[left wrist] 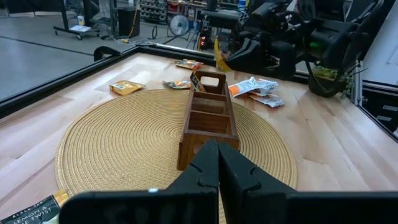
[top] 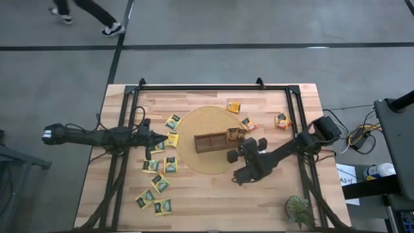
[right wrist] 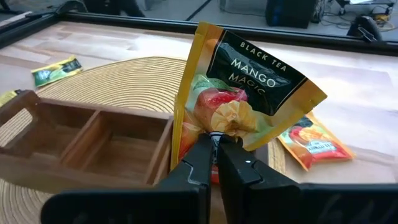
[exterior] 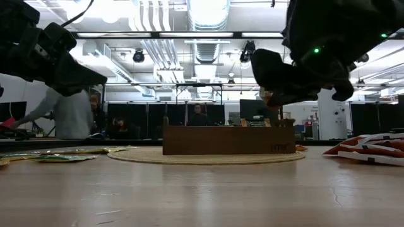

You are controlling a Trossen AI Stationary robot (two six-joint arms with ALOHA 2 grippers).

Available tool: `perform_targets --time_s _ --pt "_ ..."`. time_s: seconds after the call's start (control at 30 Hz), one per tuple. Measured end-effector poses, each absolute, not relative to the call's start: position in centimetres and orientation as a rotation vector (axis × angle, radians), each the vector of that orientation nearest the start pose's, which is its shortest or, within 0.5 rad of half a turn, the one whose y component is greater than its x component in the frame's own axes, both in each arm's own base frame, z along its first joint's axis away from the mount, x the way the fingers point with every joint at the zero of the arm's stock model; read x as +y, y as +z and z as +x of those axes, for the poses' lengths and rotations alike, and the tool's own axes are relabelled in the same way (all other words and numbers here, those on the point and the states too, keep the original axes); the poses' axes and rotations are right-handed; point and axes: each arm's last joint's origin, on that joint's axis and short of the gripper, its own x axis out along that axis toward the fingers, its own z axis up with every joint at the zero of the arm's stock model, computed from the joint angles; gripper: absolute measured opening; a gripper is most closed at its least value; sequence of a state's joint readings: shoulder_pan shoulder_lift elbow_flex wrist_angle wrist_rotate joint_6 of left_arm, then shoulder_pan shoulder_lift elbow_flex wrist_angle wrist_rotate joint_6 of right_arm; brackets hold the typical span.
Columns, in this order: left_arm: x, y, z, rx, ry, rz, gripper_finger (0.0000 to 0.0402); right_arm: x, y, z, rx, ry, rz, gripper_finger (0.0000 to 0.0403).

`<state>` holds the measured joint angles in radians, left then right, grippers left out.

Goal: Pick & Place Tea
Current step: Put the orange tea bag into the right section of the wooden organizer

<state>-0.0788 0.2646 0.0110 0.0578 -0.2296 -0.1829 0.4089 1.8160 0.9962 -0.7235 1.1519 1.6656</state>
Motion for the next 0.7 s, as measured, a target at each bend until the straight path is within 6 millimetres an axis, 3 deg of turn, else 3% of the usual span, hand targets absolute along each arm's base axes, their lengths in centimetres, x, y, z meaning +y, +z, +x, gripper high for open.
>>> perform_targets --time_s 0.37,0.7 --pt "-0.2 15.1 11.2 0.179 0.167 -0.152 0.0 6.5 13.9 30.4 0.447 -1.15 0.366 0.0011" --pt "-0.2 15.0 11.2 0.179 0.167 -0.152 0.0 6.4 13.8 30.5 0.443 -1.146 0.378 0.0011"
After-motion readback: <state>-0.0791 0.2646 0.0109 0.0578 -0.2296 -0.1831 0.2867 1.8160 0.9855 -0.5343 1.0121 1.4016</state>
